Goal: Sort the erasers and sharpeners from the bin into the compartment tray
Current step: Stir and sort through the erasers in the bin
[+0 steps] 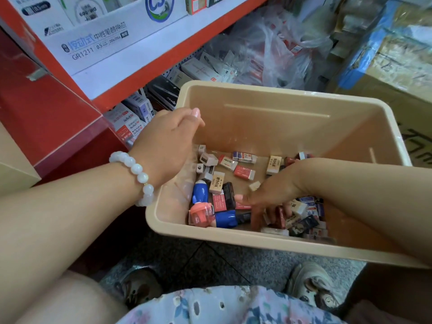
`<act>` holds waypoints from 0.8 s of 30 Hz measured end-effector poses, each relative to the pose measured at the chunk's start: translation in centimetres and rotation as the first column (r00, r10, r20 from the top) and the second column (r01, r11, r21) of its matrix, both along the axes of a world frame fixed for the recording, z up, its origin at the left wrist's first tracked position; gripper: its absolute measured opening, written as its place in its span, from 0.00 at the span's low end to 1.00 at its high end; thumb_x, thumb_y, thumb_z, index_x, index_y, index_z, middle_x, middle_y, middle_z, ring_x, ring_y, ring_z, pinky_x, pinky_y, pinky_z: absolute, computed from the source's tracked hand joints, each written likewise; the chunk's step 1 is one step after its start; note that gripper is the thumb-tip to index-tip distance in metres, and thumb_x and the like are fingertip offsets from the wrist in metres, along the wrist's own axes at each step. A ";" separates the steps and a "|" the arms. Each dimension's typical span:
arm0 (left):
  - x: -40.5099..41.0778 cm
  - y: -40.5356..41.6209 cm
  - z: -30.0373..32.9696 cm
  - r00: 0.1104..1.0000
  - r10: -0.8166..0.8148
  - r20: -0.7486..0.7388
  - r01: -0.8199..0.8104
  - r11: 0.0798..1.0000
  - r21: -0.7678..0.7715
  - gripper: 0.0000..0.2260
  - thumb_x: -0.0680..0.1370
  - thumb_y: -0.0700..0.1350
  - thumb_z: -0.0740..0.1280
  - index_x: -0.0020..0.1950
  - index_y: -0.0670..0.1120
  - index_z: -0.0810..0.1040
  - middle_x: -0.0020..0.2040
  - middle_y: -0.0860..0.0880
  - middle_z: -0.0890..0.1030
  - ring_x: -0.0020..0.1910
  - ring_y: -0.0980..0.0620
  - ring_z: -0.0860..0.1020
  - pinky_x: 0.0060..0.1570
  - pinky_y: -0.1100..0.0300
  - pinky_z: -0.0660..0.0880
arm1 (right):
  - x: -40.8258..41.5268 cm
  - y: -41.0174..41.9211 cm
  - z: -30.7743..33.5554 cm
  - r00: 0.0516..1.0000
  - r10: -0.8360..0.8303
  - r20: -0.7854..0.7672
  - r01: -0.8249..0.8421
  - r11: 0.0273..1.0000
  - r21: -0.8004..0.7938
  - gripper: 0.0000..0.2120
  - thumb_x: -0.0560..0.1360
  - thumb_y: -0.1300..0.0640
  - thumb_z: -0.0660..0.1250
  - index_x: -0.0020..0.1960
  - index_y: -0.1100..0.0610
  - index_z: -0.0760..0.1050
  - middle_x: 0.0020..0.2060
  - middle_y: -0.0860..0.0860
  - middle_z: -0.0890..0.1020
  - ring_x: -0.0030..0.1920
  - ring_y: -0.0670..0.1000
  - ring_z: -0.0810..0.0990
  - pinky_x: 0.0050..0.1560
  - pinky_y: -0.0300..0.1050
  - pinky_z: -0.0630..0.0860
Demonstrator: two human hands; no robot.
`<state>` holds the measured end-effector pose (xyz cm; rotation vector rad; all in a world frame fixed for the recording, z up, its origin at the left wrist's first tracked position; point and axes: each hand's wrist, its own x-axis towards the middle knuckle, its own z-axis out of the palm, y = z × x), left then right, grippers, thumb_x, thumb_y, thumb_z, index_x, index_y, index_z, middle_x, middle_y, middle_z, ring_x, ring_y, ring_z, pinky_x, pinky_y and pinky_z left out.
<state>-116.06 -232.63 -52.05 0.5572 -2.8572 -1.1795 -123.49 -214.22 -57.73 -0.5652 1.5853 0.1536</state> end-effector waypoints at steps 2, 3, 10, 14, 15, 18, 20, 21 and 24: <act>0.0 0.0 0.0 1.000 0.008 0.001 -0.008 1.000 -0.005 0.17 0.82 0.54 0.49 0.55 0.55 0.77 0.62 0.49 0.72 0.55 0.55 0.67 0.53 0.61 0.59 | -0.1 -0.1 -0.5 0.999 0.033 -0.010 -0.032 0.997 0.072 0.32 0.80 0.39 0.39 0.67 0.55 0.72 0.40 0.50 0.77 0.41 0.48 0.74 0.45 0.46 0.73; 0.0 0.0 -0.1 1.000 0.008 0.002 -0.008 1.000 -0.012 0.17 0.82 0.54 0.49 0.55 0.56 0.77 0.63 0.49 0.72 0.55 0.56 0.67 0.54 0.61 0.59 | -0.2 -0.1 -0.7 0.998 0.053 -0.013 -0.051 0.992 0.114 0.34 0.80 0.38 0.38 0.68 0.57 0.72 0.39 0.50 0.77 0.39 0.48 0.73 0.43 0.44 0.71; -0.1 -0.4 -0.5 1.000 -0.018 -0.006 0.017 0.999 -0.035 0.19 0.80 0.59 0.48 0.53 0.58 0.77 0.61 0.50 0.73 0.56 0.53 0.71 0.53 0.59 0.61 | -2.0 1.0 0.7 0.973 0.211 -0.092 -0.175 0.938 0.299 0.43 0.76 0.35 0.31 0.70 0.62 0.68 0.26 0.51 0.80 0.41 0.56 0.75 0.59 0.51 0.68; -0.2 -0.3 -0.5 0.999 0.003 -0.033 -0.004 1.000 -0.020 0.18 0.82 0.55 0.49 0.54 0.55 0.78 0.61 0.49 0.73 0.54 0.56 0.70 0.49 0.62 0.60 | -3.5 2.7 1.2 0.950 0.016 -0.313 0.060 0.971 0.233 0.28 0.81 0.43 0.42 0.77 0.54 0.56 0.33 0.58 0.81 0.37 0.57 0.77 0.51 0.51 0.74; -0.2 -0.2 -0.5 0.999 0.012 -0.035 -0.012 1.000 -0.019 0.18 0.83 0.54 0.49 0.55 0.55 0.78 0.60 0.49 0.73 0.53 0.57 0.69 0.47 0.63 0.60 | -3.7 3.0 0.9 0.919 -0.108 -0.379 0.179 0.971 0.157 0.26 0.83 0.51 0.50 0.78 0.51 0.46 0.40 0.60 0.82 0.41 0.58 0.77 0.52 0.50 0.73; -0.2 -0.2 -0.5 0.999 0.014 -0.047 -0.015 1.000 -0.022 0.18 0.83 0.53 0.49 0.55 0.54 0.78 0.60 0.49 0.73 0.53 0.57 0.68 0.46 0.65 0.59 | -3.8 3.1 0.9 0.878 -0.208 -0.432 0.257 0.965 0.058 0.35 0.80 0.58 0.61 0.78 0.49 0.42 0.56 0.54 0.77 0.52 0.54 0.75 0.53 0.45 0.71; -0.2 -0.3 -0.6 0.998 0.012 -0.056 -0.012 1.000 -0.014 0.17 0.83 0.53 0.50 0.54 0.54 0.79 0.60 0.48 0.74 0.54 0.57 0.69 0.47 0.64 0.60 | -3.1 3.1 0.8 0.933 -0.147 -0.328 0.167 0.985 0.034 0.22 0.82 0.45 0.51 0.73 0.51 0.64 0.54 0.55 0.78 0.53 0.53 0.76 0.56 0.45 0.69; -0.3 -0.3 -0.7 0.998 0.013 -0.058 -0.013 1.000 -0.010 0.17 0.83 0.53 0.50 0.54 0.54 0.79 0.59 0.48 0.74 0.53 0.58 0.69 0.46 0.64 0.61 | -2.3 2.8 1.3 0.964 -0.041 -0.263 0.056 0.997 0.052 0.29 0.80 0.39 0.43 0.66 0.52 0.75 0.46 0.55 0.78 0.47 0.51 0.76 0.53 0.44 0.70; -0.2 -0.4 -0.7 0.998 0.011 -0.064 -0.011 1.000 -0.004 0.16 0.83 0.53 0.51 0.52 0.55 0.79 0.58 0.48 0.74 0.49 0.58 0.70 0.43 0.69 0.61 | -0.7 2.3 0.9 0.980 0.118 -0.159 -0.107 0.991 0.080 0.37 0.78 0.34 0.37 0.61 0.53 0.78 0.36 0.54 0.76 0.36 0.50 0.73 0.43 0.41 0.68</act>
